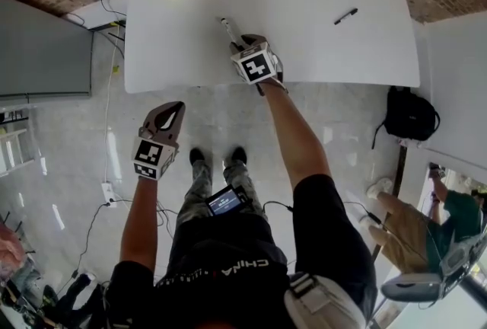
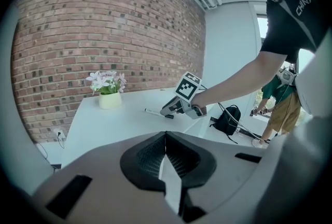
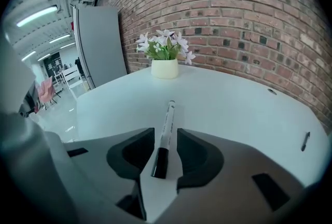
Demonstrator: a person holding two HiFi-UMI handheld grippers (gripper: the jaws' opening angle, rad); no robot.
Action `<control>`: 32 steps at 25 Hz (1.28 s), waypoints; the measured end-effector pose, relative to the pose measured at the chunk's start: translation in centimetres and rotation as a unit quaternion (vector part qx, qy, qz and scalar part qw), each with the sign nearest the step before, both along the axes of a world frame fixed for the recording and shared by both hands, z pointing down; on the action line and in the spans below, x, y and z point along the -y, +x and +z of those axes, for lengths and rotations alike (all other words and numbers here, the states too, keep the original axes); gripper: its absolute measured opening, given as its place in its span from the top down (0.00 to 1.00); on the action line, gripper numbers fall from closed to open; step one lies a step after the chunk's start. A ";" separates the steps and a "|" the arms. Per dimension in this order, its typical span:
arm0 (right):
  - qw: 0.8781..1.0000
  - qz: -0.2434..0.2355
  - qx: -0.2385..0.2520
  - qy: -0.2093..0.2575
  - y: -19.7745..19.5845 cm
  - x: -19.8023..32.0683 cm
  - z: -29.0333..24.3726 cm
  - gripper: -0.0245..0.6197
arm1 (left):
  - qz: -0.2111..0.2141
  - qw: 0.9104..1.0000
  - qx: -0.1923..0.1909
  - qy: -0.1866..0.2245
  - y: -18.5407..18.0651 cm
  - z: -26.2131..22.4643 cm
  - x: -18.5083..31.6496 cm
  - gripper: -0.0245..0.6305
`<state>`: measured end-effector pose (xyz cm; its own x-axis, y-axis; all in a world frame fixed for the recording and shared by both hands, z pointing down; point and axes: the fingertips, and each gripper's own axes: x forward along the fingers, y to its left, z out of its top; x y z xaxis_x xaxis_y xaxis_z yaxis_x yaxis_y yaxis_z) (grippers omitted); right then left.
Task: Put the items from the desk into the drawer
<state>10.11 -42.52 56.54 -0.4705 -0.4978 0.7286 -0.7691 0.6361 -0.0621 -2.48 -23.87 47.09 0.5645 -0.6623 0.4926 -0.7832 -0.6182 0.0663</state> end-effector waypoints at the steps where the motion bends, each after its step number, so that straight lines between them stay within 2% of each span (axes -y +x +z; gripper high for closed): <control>1: 1.000 0.002 -0.004 -0.006 0.0 0.2 0.2 0.77 | -0.001 1.000 0.001 -0.004 -0.2 0.1 -0.1 0.95; 6: 0.999 0.003 -0.021 -0.038 -0.1 -0.1 1.7 0.77 | -0.008 1.000 0.011 -0.019 -1.4 0.8 -0.8 0.95; 12: 0.999 0.002 -0.029 -0.045 -0.2 -0.4 1.9 0.81 | -0.013 1.000 0.013 -0.017 -2.1 0.7 -1.5 0.95; 19: 0.997 0.002 0.010 -0.082 -1.2 -1.4 1.5 0.85 | -0.019 1.000 0.008 -0.009 -2.0 -0.2 -2.3 0.95; 22: 0.998 -0.006 -0.004 -0.064 -1.0 -2.2 0.5 0.85 | -0.018 1.000 0.017 -0.007 -2.5 -0.9 -2.6 0.95; 25: 0.999 -0.018 0.005 -0.034 -1.3 -3.4 -2.7 0.85 | -0.017 1.000 0.015 0.010 -2.7 -2.5 -2.8 0.95; 29: 0.998 -0.044 0.014 0.030 -2.0 -6.3 -9.6 0.85 | -0.012 0.999 0.010 0.038 -2.6 -5.3 -3.4 0.95; 32: 0.994 -0.067 0.009 0.091 -2.6 -8.8 -15.5 0.85 | -0.005 0.998 0.002 0.063 -2.4 -7.7 -3.1 0.95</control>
<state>7.53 -33.72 41.08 -0.5528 -0.5534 0.6230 -0.6772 0.7340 0.0512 -4.91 -20.75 39.40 0.5565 -0.7245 0.4068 -0.7888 -0.6144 -0.0151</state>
